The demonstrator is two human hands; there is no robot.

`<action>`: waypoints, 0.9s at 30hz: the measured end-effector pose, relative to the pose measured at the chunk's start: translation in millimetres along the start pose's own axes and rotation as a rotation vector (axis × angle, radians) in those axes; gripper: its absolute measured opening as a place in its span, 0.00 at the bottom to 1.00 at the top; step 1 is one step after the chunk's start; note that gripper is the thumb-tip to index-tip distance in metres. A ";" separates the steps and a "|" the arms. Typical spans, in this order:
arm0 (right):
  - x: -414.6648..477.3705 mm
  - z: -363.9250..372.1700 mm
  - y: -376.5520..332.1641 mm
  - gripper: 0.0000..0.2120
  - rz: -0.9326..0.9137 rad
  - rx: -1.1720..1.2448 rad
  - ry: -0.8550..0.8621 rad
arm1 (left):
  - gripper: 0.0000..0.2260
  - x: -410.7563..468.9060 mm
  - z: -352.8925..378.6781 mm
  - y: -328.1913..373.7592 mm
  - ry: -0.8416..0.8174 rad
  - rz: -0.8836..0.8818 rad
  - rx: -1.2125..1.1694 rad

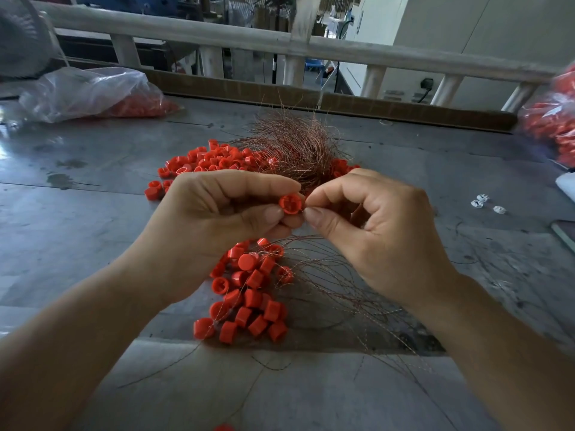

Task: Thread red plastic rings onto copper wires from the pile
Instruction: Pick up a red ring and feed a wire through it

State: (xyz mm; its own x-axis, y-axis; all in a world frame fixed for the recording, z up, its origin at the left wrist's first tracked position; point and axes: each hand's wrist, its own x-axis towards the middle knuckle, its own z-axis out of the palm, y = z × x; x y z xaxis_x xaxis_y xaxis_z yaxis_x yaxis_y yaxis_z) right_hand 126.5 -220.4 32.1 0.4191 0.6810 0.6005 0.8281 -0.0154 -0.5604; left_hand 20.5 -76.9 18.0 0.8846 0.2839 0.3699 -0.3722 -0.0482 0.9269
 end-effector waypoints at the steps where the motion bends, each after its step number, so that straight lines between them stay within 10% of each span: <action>1: -0.1 -0.3 -0.7 0.03 -0.002 0.003 0.001 | 0.13 0.2 -0.9 -0.3 -0.004 0.003 0.004; 27: -0.9 -0.8 0.3 0.04 0.012 0.054 -0.058 | 0.18 3.4 -13.5 -13.4 -0.093 -0.057 0.097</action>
State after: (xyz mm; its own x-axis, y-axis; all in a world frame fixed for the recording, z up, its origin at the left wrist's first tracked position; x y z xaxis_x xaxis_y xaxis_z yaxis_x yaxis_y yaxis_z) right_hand 126.7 -221.6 31.8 0.4052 0.7222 0.5606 0.8012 0.0148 -0.5982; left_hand 24.7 -62.3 6.0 0.9276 0.1989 0.3162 -0.2953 -0.1280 0.9468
